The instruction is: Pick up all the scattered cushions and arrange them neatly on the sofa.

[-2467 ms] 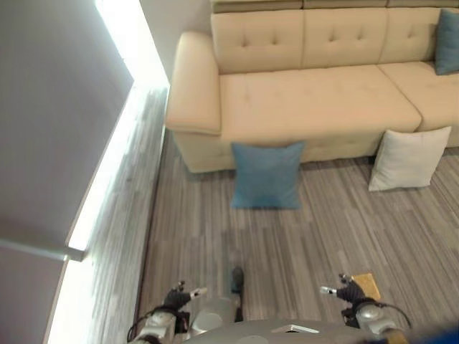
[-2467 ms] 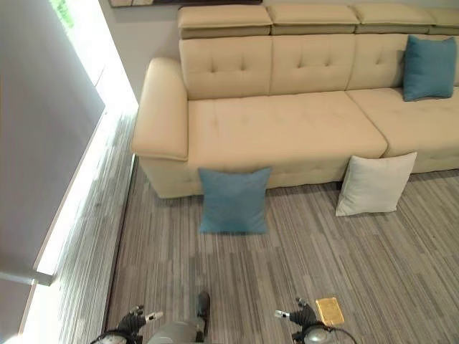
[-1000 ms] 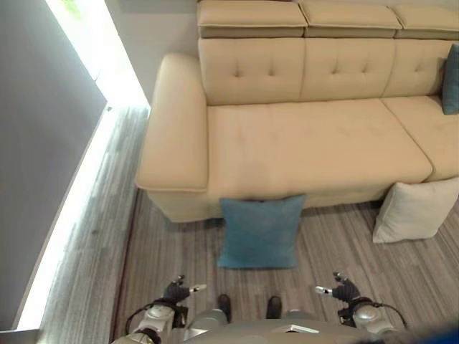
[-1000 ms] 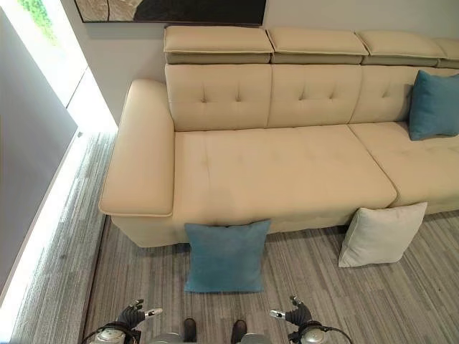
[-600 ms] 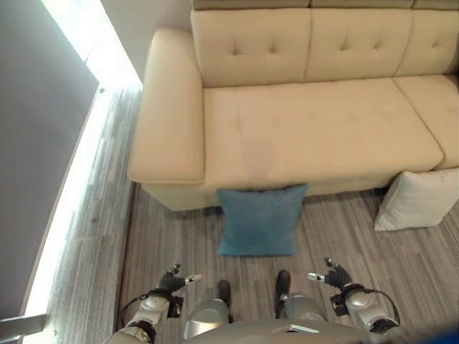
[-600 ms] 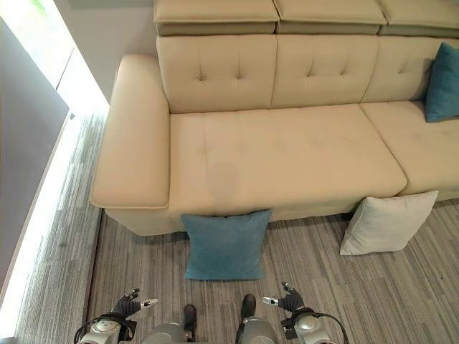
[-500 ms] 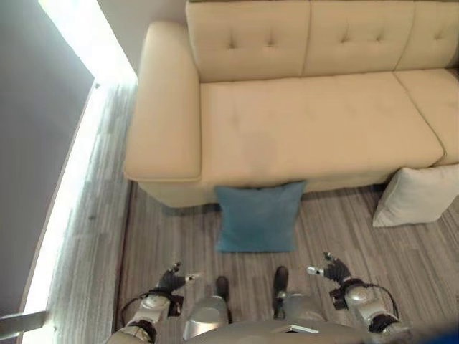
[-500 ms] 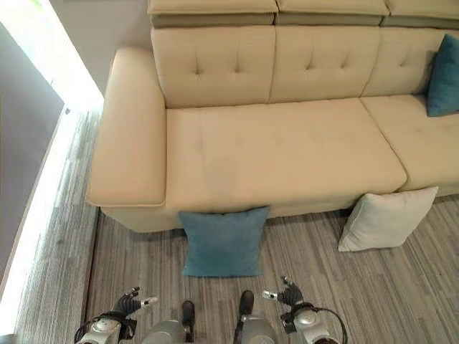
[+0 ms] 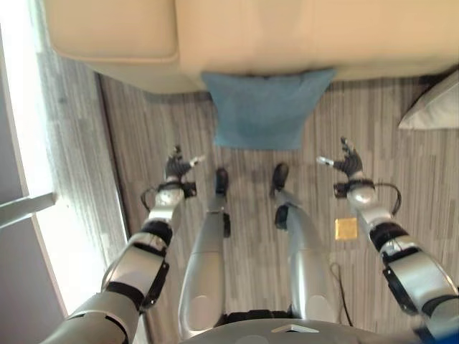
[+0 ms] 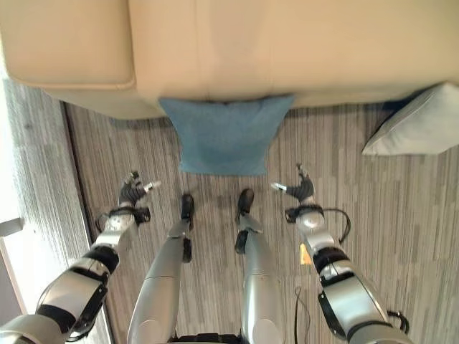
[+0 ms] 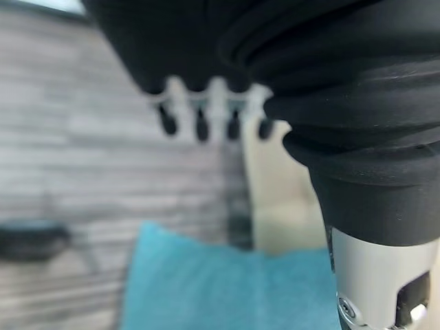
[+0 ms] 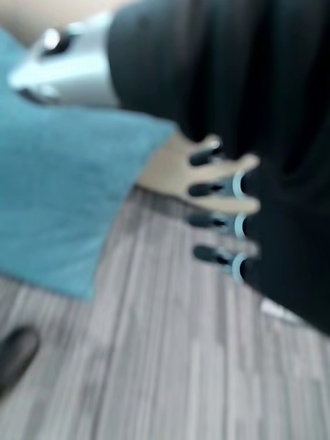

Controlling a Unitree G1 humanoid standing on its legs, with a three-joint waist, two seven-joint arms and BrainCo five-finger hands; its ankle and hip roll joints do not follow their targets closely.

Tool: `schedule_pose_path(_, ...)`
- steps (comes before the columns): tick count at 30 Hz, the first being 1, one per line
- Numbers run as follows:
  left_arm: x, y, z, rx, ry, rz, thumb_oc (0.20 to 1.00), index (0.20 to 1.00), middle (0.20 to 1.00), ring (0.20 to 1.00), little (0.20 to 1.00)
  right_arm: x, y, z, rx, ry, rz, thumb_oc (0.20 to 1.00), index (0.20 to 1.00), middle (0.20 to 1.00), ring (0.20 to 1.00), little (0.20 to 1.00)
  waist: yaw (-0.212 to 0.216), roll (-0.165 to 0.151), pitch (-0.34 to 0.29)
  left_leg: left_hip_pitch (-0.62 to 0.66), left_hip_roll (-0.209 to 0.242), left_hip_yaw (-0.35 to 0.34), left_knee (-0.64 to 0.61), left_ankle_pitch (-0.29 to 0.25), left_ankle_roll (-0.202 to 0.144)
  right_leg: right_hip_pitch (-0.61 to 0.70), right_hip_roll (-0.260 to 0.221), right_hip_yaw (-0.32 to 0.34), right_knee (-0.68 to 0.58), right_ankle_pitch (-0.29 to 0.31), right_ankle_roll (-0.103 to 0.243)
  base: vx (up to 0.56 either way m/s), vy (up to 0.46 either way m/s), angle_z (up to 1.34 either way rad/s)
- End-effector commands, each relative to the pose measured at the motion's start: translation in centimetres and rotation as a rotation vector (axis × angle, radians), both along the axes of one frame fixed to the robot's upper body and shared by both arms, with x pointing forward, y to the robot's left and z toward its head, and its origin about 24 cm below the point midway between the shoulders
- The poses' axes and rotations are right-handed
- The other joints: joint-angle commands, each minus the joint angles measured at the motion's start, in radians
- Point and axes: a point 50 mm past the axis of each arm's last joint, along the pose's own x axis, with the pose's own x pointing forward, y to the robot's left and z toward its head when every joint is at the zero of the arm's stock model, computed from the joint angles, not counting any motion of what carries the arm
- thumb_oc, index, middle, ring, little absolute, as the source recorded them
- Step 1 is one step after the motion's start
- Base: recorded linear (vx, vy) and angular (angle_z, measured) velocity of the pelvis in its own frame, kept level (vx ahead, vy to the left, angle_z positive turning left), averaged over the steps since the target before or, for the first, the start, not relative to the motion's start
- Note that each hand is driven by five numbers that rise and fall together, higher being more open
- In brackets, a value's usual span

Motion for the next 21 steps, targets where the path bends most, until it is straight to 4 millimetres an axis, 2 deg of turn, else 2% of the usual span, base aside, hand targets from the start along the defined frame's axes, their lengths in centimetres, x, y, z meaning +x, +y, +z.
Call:
schedule_pose_path(1,-0.7,2.2,-0.1,-0.062,-0.028,0.118,1.0,1.0,1.0,1.0,1.0,-0.6,-1.8,1.0,-0.058,-0.077,-0.064,1.0,1.0,1.0,1.0,1.0,-0.014,0.029,-0.126,-0.093,-0.017,-0.01,0.045,-0.036,-0.005,-0.066,-0.037,0.088,0.065,-0.035,0.108,-0.04,0.059,-0.02)
schedule_pose_path(2,-0.7,2.3,-0.1,-0.062,-0.029,0.118,1.0,1.0,1.0,1.0,1.0,-0.5,-1.7,1.1,-0.058,-0.078,-0.064,1.0,1.0,1.0,1.0,1.0,-0.015,0.029,-0.129,-0.099,-0.017,-0.01,0.047,-0.037,-0.005,-0.072,-0.038,0.089,0.067,-0.036,0.108,-0.03,0.058,-0.08)
schedule_pose_path(3,0.4,1.9,2.0,-0.064,-0.085,0.106,1.0,1.0,1.0,1.0,1.0,0.4,-1.8,3.3,-0.062,-0.145,-0.077,1.0,1.0,1.0,1.0,1.0,-0.022,0.036,-0.13,-0.166,-0.013,-0.006,0.063,-0.037,-0.007,-0.144,-0.042,0.104,0.093,-0.037,0.107,-0.01,0.048,-0.1)
schedule_pose_path(4,0.5,2.0,2.0,-0.064,-0.086,0.106,1.0,1.0,1.0,1.0,1.0,0.4,-1.8,3.4,-0.062,-0.146,-0.077,1.0,1.0,1.0,1.0,1.0,-0.022,0.036,-0.134,-0.173,-0.013,-0.005,0.066,-0.038,-0.007,-0.151,-0.042,0.105,0.096,-0.038,0.107,-0.02,0.085,-0.07)
schedule_pose_path(5,1.5,1.9,4.6,-0.06,-0.154,0.099,1.0,1.0,1.0,1.0,1.0,1.2,-2.2,5.6,-0.078,-0.195,-0.085,1.0,1.0,1.0,1.0,1.0,-0.026,0.044,-0.135,-0.234,-0.01,-0.003,0.079,-0.037,-0.011,-0.218,-0.042,0.118,0.114,-0.041,0.109,0.01,0.047,-0.03)
schedule_pose_path(6,1.9,1.7,5.5,-0.058,-0.181,0.086,1.0,1.0,1.0,1.0,1.0,1.4,-2.2,6.4,-0.085,-0.217,-0.084,1.0,1.0,1.0,1.0,1.0,-0.028,0.046,-0.142,-0.261,-0.012,-0.002,0.084,-0.037,-0.01,-0.251,-0.041,0.124,0.124,-0.04,0.11,0.0,0.045,-0.02)
schedule_pose_path(7,2.5,1.5,7.4,-0.042,-0.237,0.078,1.0,1.0,1.0,1.0,1.0,1.7,-2.7,7.7,-0.092,-0.246,-0.107,1.0,1.0,1.0,1.0,1.0,-0.028,0.052,-0.142,-0.291,-0.019,-0.002,0.093,-0.038,-0.009,-0.282,-0.039,0.127,0.132,-0.041,0.11,0.02,0.021,-0.04)
schedule_pose_path(8,2.6,1.4,7.9,-0.036,-0.241,0.069,1.0,1.0,1.0,1.0,1.0,1.8,-2.5,8.1,-0.086,-0.253,-0.102,1.0,1.0,1.0,1.0,1.0,-0.031,0.054,-0.14,-0.314,-0.015,0.002,0.104,-0.038,-0.01,-0.305,-0.041,0.133,0.144,-0.043,0.111,0.01,0.033,-0.04)
schedule_pose_path(11,3.6,1.2,11.8,-0.029,-0.337,0.057,1.0,1.0,1.0,1.0,1.0,2.5,-2.9,10.8,-0.087,-0.305,-0.116,1.0,1.0,1.0,1.0,1.0,-0.035,0.059,-0.139,-0.385,-0.024,0.006,0.132,-0.043,-0.002,-0.391,-0.036,0.147,0.184,-0.049,0.113,0.02,0.021,-0.06)
schedule_pose_path(12,3.6,1.5,12.1,-0.029,-0.343,0.061,1.0,1.0,1.0,1.0,1.0,2.6,-2.9,11.1,-0.092,-0.309,-0.112,1.0,1.0,1.0,1.0,1.0,-0.038,0.06,-0.137,-0.405,-0.024,0.007,0.142,-0.045,-0.002,-0.407,-0.035,0.155,0.185,-0.05,0.113,0.04,-0.013,-0.06)
schedule_pose_path(15,4.2,0.8,15.6,-0.087,-0.447,0.022,1.0,1.0,1.0,1.0,1.0,3.2,-3.1,13.8,-0.108,-0.349,-0.121,1.0,1.0,1.0,1.0,1.0,-0.045,0.068,-0.129,-0.472,-0.025,0.016,0.171,-0.05,0.002,-0.486,-0.028,0.169,0.219,-0.057,0.113,0.03,-0.008,-0.05)
schedule_pose_path(17,4.3,0.5,16.2,-0.101,-0.46,0.008,1.0,1.0,1.0,1.0,1.0,3.3,-2.9,14.5,-0.11,-0.359,-0.113,1.0,1.0,1.0,1.0,1.0,-0.047,0.07,-0.124,-0.484,-0.022,0.018,0.173,-0.05,0.003,-0.497,-0.028,0.173,0.221,-0.058,0.114,0.02,-0.002,-0.04)
schedule_pose_path(18,4.4,0.2,17.6,-0.088,-0.491,0.009,1.0,1.0,1.0,1.0,1.0,3.5,-2.8,15.5,-0.103,-0.381,-0.114,1.0,1.0,1.0,1.0,1.0,-0.052,0.075,-0.113,-0.505,-0.022,0.022,0.177,-0.048,0.006,-0.523,-0.025,0.177,0.231,-0.056,0.117,0.0,0.0,0.0)
schedule_pose_path(21,4.7,-0.9,19.4,-0.079,-0.526,-0.014,1.0,1.0,1.0,1.0,1.0,3.7,-2.6,16.9,-0.085,-0.411,-0.119,1.0,1.0,1.0,1.0,1.0,-0.056,0.08,-0.098,-0.531,-0.023,0.027,0.181,-0.047,0.009,-0.55,-0.019,0.18,0.234,-0.051,0.121,0.0,0.0,0.0)
